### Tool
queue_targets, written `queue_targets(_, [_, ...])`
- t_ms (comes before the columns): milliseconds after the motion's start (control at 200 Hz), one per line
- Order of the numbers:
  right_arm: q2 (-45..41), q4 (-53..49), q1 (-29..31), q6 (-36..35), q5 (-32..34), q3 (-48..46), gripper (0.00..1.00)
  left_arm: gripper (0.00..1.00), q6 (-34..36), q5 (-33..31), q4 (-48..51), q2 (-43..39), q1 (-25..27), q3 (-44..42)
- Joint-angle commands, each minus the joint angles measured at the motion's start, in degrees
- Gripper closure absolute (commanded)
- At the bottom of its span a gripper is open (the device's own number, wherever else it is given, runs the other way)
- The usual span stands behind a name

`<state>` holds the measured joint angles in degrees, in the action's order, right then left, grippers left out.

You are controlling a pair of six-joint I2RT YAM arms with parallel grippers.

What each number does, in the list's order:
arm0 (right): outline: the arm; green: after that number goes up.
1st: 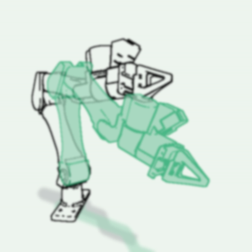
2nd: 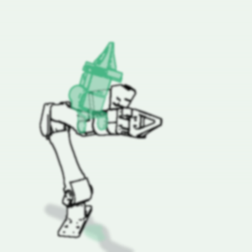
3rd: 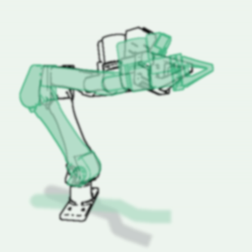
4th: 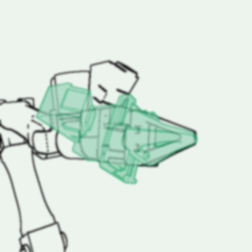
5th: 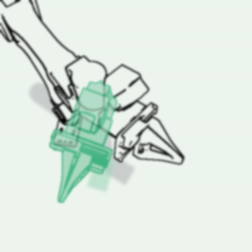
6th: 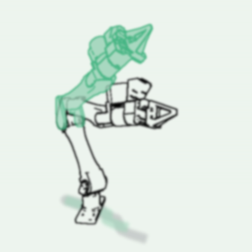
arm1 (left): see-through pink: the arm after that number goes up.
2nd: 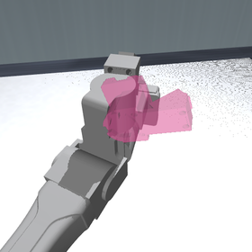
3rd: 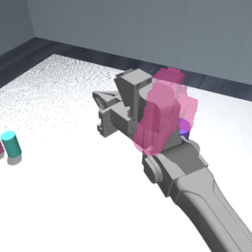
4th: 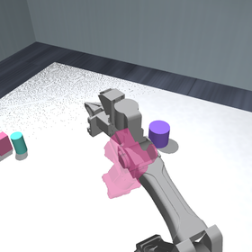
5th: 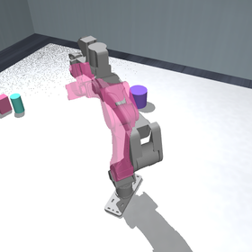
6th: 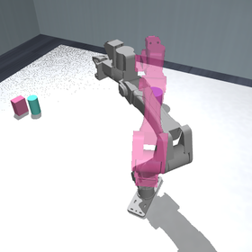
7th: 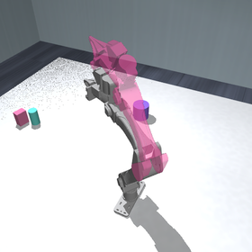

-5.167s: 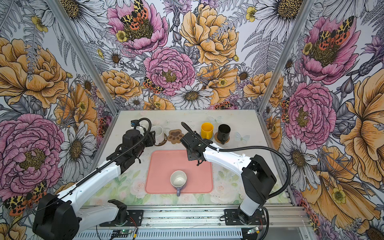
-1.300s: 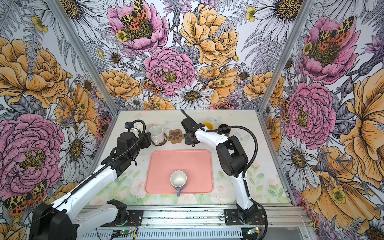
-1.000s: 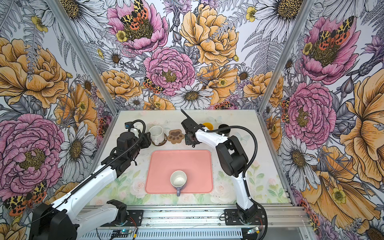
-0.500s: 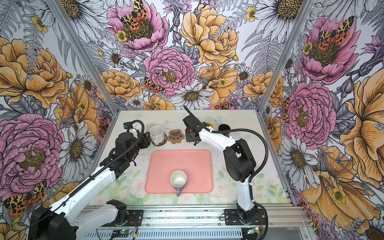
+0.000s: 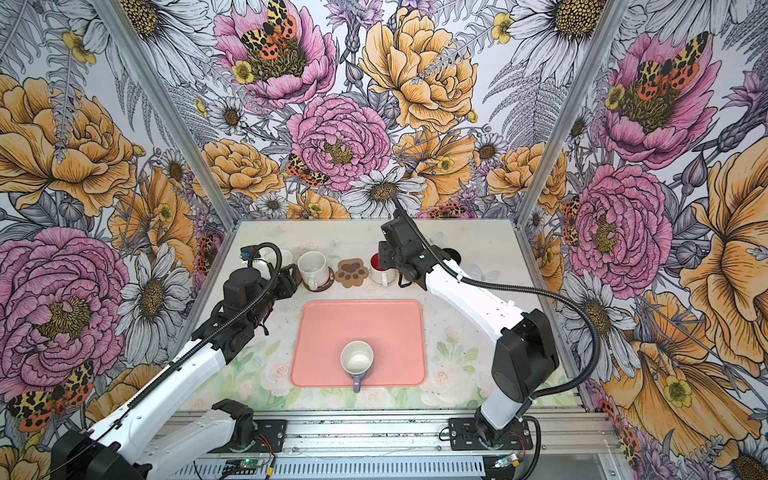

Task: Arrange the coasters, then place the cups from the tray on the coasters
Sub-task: 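Open the right gripper and raise it away from the red-lined mug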

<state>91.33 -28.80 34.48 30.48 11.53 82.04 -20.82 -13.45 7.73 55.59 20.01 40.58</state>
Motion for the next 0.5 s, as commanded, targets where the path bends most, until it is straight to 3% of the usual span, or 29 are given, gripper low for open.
queue_targets(0, [-4.87,8.59,0.28,2.5,-0.58,-3.64,0.44,0.37,-0.88,1.06,1.07,-1.18,-0.48,-0.57])
queue_targets(260, [-12.38,14.81,0.23,8.42,-0.19,-13.51,0.42,0.36,-1.52,2.91,1.11,-1.19,-0.25,-0.1])
queue_targets(495, [-17.03,30.58,-0.42,10.44,-4.11,-26.39,0.36,0.36,-2.01,3.77,0.85,-0.33,0.02,0.61])
